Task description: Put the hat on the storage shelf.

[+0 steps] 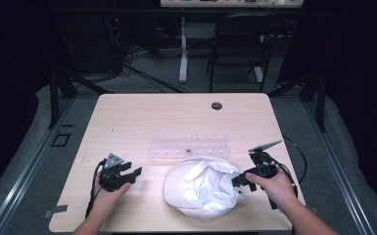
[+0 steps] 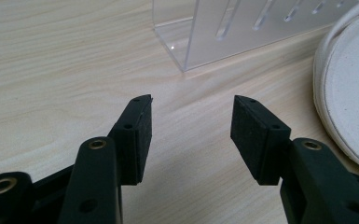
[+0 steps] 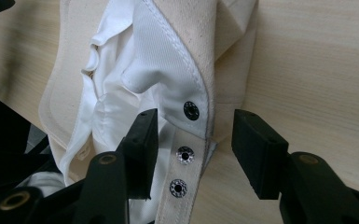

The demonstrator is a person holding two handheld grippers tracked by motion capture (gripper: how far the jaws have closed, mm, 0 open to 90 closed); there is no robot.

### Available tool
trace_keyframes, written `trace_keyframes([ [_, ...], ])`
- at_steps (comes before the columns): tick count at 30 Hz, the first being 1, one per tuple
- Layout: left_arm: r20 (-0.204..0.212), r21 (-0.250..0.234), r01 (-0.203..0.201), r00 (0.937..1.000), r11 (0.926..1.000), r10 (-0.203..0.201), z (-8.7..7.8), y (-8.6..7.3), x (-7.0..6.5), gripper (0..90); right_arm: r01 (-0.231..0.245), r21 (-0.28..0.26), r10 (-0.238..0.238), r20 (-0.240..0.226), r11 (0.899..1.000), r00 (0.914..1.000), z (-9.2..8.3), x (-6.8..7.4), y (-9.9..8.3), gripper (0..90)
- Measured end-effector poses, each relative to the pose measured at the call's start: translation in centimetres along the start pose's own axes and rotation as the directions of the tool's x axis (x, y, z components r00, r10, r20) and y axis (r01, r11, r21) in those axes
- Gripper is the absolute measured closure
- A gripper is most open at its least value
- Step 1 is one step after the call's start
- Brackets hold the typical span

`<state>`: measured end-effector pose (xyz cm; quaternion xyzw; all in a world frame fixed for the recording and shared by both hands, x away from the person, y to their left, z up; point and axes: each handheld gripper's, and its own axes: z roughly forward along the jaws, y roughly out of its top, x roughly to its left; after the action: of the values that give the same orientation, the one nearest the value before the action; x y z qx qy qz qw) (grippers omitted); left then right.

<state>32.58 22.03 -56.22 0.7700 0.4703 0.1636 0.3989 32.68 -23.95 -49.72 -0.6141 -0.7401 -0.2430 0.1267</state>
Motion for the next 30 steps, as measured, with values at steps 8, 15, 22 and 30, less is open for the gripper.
trace_keyframes([
  [8,0.001,0.001,-0.004,1.0,1.0,0.004,0.0,0.0,0.0,48.8,-0.026,0.057,0.03,-0.071,0.998,0.997,1.3,-0.5,0.0,51.3],
  [15,0.002,0.001,-0.003,1.0,1.0,0.003,0.0,0.0,0.0,48.8,-0.052,0.058,0.059,-0.132,0.997,0.9895,1.2,-0.6,-0.1,51.6],
  [22,0.002,0.007,-0.006,1.0,1.0,0.006,0.0,0.0,0.0,48.8,-0.06,0.035,0.065,-0.166,0.998,0.9839,-0.3,-0.3,0.2,55.7],
  [30,-0.002,0.007,-0.006,1.0,1.0,0.006,0.1,0.0,0.0,48.8,-0.057,0.04,0.062,-0.124,0.998,0.9903,-0.1,0.0,0.3,72.0],
])
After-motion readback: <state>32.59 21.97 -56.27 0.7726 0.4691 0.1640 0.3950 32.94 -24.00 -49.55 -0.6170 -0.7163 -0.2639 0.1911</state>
